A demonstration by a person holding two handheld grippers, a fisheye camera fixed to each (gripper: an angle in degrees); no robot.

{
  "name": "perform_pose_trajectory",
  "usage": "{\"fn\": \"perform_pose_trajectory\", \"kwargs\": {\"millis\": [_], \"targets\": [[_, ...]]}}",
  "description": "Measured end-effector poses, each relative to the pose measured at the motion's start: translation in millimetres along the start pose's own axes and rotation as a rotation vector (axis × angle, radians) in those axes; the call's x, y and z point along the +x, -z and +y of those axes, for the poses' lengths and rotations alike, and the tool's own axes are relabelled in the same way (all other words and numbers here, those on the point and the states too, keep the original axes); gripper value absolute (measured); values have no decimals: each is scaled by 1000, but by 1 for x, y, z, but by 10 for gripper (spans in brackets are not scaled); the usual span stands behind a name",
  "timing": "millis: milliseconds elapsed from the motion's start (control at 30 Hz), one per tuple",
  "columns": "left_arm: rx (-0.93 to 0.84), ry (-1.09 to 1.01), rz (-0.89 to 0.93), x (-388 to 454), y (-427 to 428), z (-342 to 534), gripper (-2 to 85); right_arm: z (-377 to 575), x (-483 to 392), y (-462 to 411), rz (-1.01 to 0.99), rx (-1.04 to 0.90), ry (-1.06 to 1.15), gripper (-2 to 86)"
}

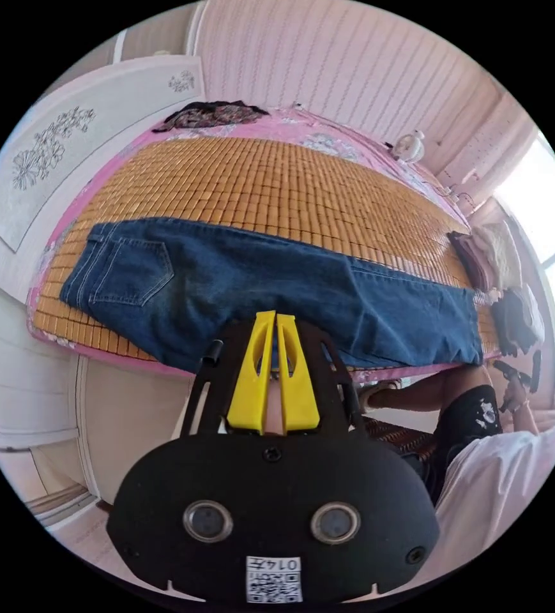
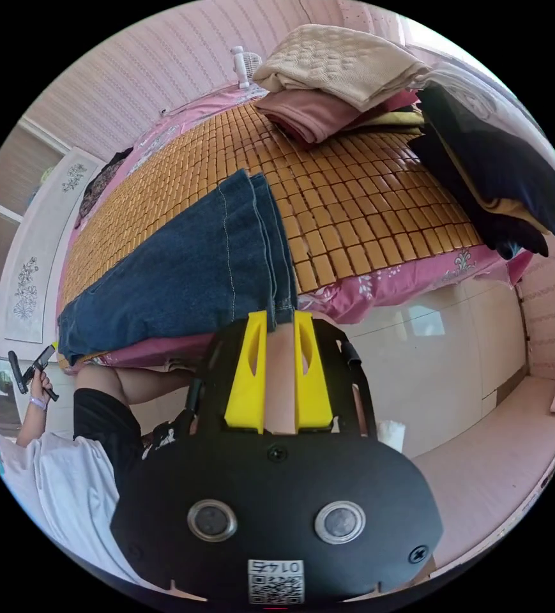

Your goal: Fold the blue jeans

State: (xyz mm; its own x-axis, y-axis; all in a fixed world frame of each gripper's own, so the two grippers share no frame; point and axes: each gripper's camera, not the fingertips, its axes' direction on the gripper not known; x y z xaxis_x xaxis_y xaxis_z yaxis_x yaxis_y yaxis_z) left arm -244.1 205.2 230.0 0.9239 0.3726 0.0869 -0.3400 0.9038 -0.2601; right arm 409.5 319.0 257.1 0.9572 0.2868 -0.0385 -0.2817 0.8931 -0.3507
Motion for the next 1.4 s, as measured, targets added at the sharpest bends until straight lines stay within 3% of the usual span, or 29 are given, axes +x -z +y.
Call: {"fn": "perform_pose_trajectory", "kwargs": {"millis": [200, 333, 400, 467, 533, 600, 800, 967, 1167, 1300, 1400], "targets": [[-20, -360, 128, 121, -35, 8, 91, -25, -8, -40, 43, -185, 112, 84], [-32, -453, 247, 169, -52, 6, 102, -42, -19, -20, 88, -219, 313, 18], [-44, -525, 323, 196, -59, 1, 114, -54, -25, 5, 30, -159, 358, 9], [-62, -579, 356, 215, -62, -2, 118, -64, -30, 57, -104, 15, 375, 4], [-60, -623, 391, 232, -62, -4, 120, -57, -30, 90, -109, 143, 404, 3], [-40, -690, 379, 252, -60, -5, 120, -43, -17, 96, -45, 190, 378, 4], [-177, -707, 302, 273, -101, -1, 119, -19, 55, -10, -79, -145, 73, 29], [-248, -714, 236, 281, -122, 3, 102, -52, 30, 3, -28, 37, 145, 54], [-253, -749, 139, 297, -126, 2, 46, -127, 9, -33, 91, 102, 108, 98], [-272, -747, 152, 300, -128, -2, 1, -154, 14, -64, 59, -62, 64, 43], [-200, -736, 161, 301, -116, -4, -7, -159, 1, -38, 20, 60, 122, 9]]}}
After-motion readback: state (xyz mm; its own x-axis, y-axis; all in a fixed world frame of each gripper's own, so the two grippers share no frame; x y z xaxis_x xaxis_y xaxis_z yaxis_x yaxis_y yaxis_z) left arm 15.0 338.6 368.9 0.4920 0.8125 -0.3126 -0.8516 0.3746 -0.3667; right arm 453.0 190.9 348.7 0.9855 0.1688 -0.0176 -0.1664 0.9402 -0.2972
